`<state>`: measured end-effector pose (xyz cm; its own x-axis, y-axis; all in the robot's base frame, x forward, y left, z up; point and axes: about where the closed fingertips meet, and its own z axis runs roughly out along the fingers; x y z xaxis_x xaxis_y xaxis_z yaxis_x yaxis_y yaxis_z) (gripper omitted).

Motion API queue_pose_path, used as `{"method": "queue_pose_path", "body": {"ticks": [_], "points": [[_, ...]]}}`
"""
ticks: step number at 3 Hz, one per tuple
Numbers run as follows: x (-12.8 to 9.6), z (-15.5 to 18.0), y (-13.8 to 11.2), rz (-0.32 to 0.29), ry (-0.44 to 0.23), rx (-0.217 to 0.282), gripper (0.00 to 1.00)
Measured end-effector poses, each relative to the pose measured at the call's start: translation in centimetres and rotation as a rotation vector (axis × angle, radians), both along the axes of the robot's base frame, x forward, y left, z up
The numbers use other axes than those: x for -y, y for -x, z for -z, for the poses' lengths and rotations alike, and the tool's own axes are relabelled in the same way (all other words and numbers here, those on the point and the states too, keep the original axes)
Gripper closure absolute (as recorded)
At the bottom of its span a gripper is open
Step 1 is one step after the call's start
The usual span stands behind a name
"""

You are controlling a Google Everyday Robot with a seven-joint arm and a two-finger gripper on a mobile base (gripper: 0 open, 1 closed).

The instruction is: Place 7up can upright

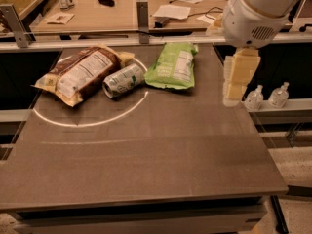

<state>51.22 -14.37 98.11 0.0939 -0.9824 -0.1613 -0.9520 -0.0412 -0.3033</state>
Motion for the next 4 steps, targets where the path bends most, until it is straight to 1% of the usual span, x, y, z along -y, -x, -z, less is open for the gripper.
{"method": "queue_pose_path", "body": {"ticks": [1,2,3,4], "points": [[-2.3,0.2,-1.5,-0.069,0.009,0.117,0.00],[-5.1,0.3,-2.9,-0.155,-0.007,0.187,0.00],[-7.9,0.3,-4.1,-0.242,-0.025,0.199,0.00],[-11.3,1.1,-5.2,-0.331,-0.009,0.169,0.00]]}}
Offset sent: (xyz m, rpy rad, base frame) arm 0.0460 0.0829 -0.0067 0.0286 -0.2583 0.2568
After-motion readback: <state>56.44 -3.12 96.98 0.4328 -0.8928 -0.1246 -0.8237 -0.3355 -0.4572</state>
